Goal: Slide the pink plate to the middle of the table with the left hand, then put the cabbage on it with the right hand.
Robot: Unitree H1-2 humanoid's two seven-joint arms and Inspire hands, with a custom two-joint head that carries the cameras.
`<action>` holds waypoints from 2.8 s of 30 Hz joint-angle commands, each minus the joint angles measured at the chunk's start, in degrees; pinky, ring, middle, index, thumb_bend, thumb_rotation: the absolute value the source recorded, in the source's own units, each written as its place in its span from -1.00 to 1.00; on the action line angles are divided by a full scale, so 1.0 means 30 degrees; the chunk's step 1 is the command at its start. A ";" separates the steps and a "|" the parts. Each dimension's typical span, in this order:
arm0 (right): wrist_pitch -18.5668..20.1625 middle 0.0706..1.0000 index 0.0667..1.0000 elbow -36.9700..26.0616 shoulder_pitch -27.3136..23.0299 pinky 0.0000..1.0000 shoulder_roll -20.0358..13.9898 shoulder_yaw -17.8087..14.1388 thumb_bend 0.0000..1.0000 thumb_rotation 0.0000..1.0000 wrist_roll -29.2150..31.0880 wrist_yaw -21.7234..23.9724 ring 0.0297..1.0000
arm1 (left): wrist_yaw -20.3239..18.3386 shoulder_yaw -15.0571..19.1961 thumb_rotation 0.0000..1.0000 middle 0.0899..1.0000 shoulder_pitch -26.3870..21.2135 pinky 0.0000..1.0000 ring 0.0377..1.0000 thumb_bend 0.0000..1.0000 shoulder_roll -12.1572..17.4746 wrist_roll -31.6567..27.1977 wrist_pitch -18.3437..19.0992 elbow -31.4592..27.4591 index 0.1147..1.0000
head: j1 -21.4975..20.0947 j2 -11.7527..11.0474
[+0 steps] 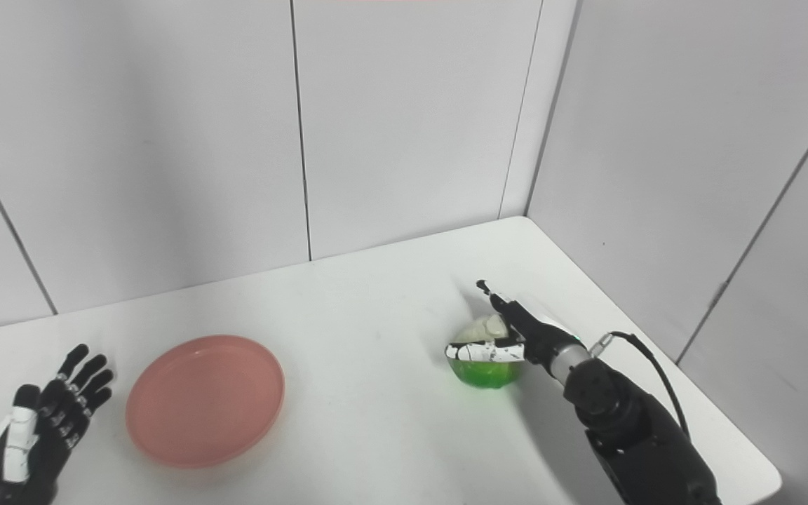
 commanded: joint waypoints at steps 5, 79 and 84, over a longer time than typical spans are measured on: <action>-0.1607 0.95 0.93 0.0243 -0.0454 0.83 -0.1053 0.0058 1.00 0.03 0.0513 0.0327 0.93 | 0.0189 0.0093 0.95 0.93 0.1094 0.96 0.92 0.81 0.0669 0.0038 0.1635 0.0689 0.93 | 0.0028 0.0103; -0.0283 -0.16 -0.03 -0.3652 -0.6008 -0.28 0.1517 0.2721 0.05 -1.00 -0.1148 -0.0219 -0.18 | 0.3284 -0.1871 1.00 0.94 0.1906 1.00 0.93 0.77 -0.1126 0.1327 0.3774 -0.2685 0.94 | 0.4694 0.0096; -0.1205 -0.17 -0.01 -0.2441 -0.7121 -0.27 0.2545 0.3992 0.04 -1.00 -0.0888 0.0294 -0.20 | 0.3702 -0.2055 1.00 0.98 0.1728 1.00 0.97 0.72 -0.1763 0.1253 0.3911 -0.2572 0.98 | 0.6416 0.0037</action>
